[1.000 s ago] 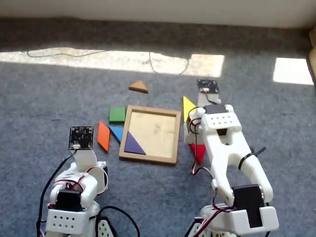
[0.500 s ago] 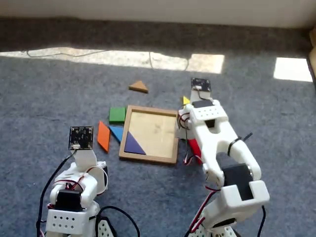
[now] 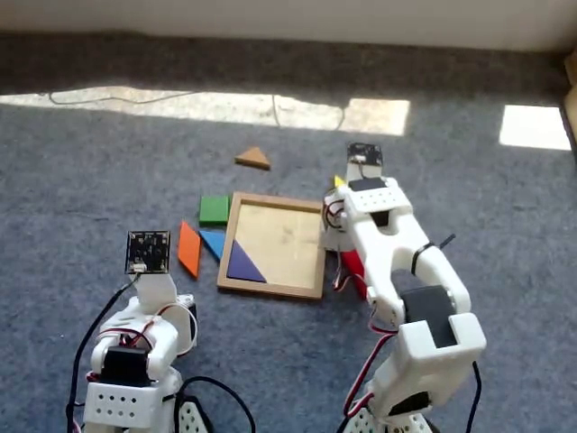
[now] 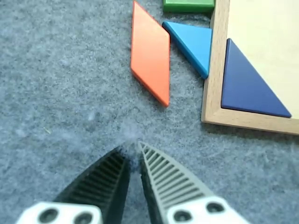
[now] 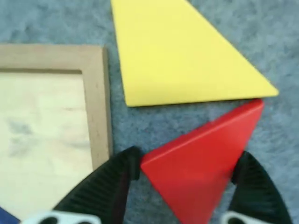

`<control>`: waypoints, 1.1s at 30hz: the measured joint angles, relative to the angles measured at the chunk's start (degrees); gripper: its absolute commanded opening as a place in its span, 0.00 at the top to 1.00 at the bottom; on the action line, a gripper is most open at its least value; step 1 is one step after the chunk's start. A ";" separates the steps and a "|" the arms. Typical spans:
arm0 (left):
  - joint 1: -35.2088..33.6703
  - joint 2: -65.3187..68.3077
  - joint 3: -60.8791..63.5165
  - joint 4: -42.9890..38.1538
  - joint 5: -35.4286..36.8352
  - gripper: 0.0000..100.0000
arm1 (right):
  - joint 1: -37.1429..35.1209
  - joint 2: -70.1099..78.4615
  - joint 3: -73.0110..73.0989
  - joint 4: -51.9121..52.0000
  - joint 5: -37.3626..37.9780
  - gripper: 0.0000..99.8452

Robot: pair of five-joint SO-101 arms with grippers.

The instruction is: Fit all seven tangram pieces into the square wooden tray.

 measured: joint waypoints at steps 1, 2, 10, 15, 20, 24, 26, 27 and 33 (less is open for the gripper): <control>0.00 0.00 0.00 0.00 0.00 1.00 | 0.09 0.00 0.00 0.00 0.00 0.72; 0.00 0.00 0.00 0.00 0.00 1.00 | 0.09 0.00 0.00 0.00 0.00 0.72; 0.00 0.00 0.00 0.00 0.00 1.00 | 0.44 0.00 0.00 -0.18 0.00 0.73; 0.00 0.00 0.00 0.00 0.00 1.00 | 0.44 -0.44 0.00 -0.18 0.97 0.77; 0.00 0.00 0.00 0.00 0.00 1.00 | 0.88 -5.71 0.00 -0.18 6.33 0.81; 0.00 0.00 0.00 0.00 0.00 1.00 | 0.79 -8.62 1.93 -0.44 8.79 0.81; 0.00 0.00 0.00 0.00 0.00 1.00 | 0.79 -8.70 2.20 -0.53 9.32 0.81; 0.00 0.00 0.00 0.00 0.00 1.00 | 0.79 -8.70 2.20 -0.53 9.41 0.81; 0.00 0.00 0.00 0.00 0.00 1.00 | 0.79 -8.70 2.20 -0.53 9.58 0.76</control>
